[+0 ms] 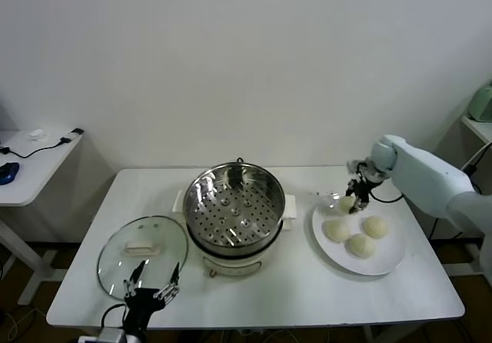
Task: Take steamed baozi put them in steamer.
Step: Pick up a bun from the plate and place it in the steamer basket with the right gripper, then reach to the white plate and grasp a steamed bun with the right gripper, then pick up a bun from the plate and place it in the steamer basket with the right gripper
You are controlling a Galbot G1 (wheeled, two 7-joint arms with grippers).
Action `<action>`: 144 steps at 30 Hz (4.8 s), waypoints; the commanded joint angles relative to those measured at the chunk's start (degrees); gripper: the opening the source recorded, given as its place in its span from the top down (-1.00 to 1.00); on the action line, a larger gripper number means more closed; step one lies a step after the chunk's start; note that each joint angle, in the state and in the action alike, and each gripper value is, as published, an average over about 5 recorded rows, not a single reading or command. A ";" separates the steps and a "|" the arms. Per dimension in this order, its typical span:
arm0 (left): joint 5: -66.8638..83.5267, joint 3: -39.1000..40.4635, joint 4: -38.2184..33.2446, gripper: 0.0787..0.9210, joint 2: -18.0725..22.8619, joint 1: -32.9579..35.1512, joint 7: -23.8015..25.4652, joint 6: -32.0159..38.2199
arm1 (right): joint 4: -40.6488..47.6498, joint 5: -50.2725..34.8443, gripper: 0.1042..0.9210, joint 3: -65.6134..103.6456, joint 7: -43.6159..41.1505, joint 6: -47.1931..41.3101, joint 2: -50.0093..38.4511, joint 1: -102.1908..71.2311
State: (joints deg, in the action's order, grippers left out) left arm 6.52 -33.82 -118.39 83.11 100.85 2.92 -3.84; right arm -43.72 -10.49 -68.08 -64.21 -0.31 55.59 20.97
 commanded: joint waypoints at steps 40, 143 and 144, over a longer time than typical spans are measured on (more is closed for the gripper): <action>-1.09 0.26 -2.49 -0.77 -0.15 0.22 -0.21 -0.85 | 1.05 34.11 -0.30 -0.87 8.38 45.47 30.96 0.40; -2.73 0.96 -8.80 -0.77 0.98 3.68 0.13 -1.65 | -38.22 -59.12 -0.32 -25.05 25.81 -30.47 24.15 32.84; -2.73 0.96 -8.80 -0.77 1.01 3.71 0.12 -1.64 | -37.27 -58.77 -0.32 -25.04 26.46 -30.84 25.47 31.35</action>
State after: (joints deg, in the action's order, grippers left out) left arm 3.70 -32.84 -126.88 84.09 104.46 3.08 -5.54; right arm -78.65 -59.57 -94.10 -44.95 -25.39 67.17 53.62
